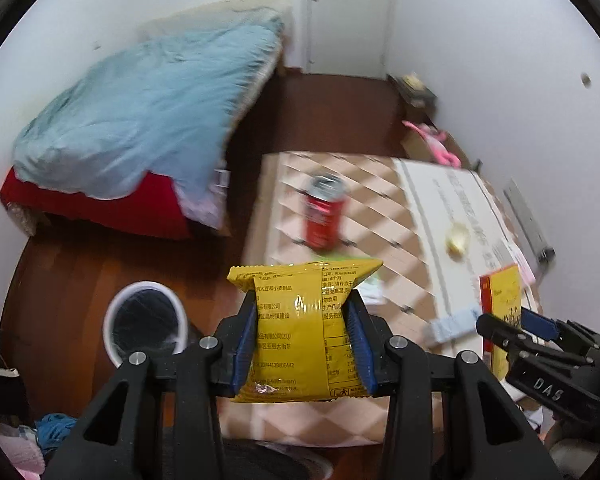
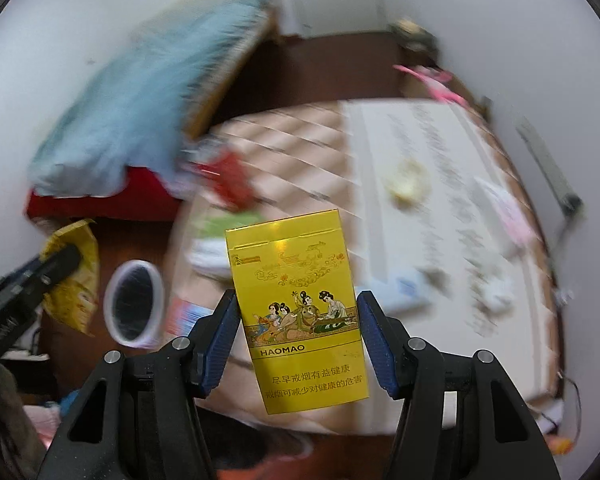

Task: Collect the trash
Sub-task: 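Carry the snack bag with left tool while right tool carries the HAOMAO pack to the bin, then open both tools over the white bin to drop the items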

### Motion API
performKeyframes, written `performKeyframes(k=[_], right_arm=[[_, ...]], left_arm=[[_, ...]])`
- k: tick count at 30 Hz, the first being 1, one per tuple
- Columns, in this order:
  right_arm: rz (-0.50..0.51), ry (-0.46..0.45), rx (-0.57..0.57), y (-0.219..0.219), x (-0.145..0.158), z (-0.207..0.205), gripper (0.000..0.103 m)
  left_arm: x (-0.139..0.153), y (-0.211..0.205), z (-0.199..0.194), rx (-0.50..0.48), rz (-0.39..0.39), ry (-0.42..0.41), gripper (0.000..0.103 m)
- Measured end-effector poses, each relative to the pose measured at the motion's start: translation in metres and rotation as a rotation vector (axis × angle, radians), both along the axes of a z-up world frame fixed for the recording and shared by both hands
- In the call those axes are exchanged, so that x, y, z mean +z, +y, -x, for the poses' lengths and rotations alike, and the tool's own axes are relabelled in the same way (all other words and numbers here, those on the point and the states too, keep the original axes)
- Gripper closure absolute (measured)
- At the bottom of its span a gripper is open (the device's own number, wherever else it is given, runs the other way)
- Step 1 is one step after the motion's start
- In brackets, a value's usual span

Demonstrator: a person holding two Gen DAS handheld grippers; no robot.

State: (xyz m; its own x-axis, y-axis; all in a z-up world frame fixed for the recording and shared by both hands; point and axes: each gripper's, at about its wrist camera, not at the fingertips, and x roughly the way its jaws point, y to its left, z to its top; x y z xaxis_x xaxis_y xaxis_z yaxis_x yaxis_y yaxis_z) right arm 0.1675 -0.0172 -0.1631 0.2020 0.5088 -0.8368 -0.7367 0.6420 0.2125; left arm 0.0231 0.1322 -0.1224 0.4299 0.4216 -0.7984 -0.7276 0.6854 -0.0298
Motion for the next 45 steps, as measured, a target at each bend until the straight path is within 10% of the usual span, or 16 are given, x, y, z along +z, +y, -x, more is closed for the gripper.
performKeyframes(k=[8, 17, 28, 31, 32, 33, 45], right_arm=[[-0.032, 0.078, 0.244, 0.163, -0.011, 0.09, 0.042], [0.16, 0.225, 0.412, 0.342, -0.155, 0.181, 0.042], [0.287, 0.294, 0.443, 0.439, -0.273, 0.209, 0.042], [0.299, 0.349, 0.456, 0.452, -0.289, 0.209, 0.037], [0.299, 0.363, 0.463, 0.454, -0.292, 0.208, 0.017], [0.303, 0.354, 0.467, 0.455, -0.293, 0.209, 0.0], [0.307, 0.176, 0.523, 0.426, -0.247, 0.244, 0.0]], left_arm=[[-0.023, 0.124, 0.109, 0.201, 0.068, 0.004, 0.065], [-0.151, 0.267, 0.207, 0.415, 0.346, 0.085, 0.065], [-0.261, 0.335, 0.247, 0.53, 0.594, 0.09, 0.063], [-0.258, 0.339, 0.251, 0.551, 0.581, 0.089, 0.022], [-0.256, 0.339, 0.256, 0.561, 0.573, 0.076, 0.004], [-0.252, 0.34, 0.263, 0.575, 0.565, 0.07, 0.003], [-0.209, 0.3, 0.288, 0.626, 0.355, 0.177, 0.003]])
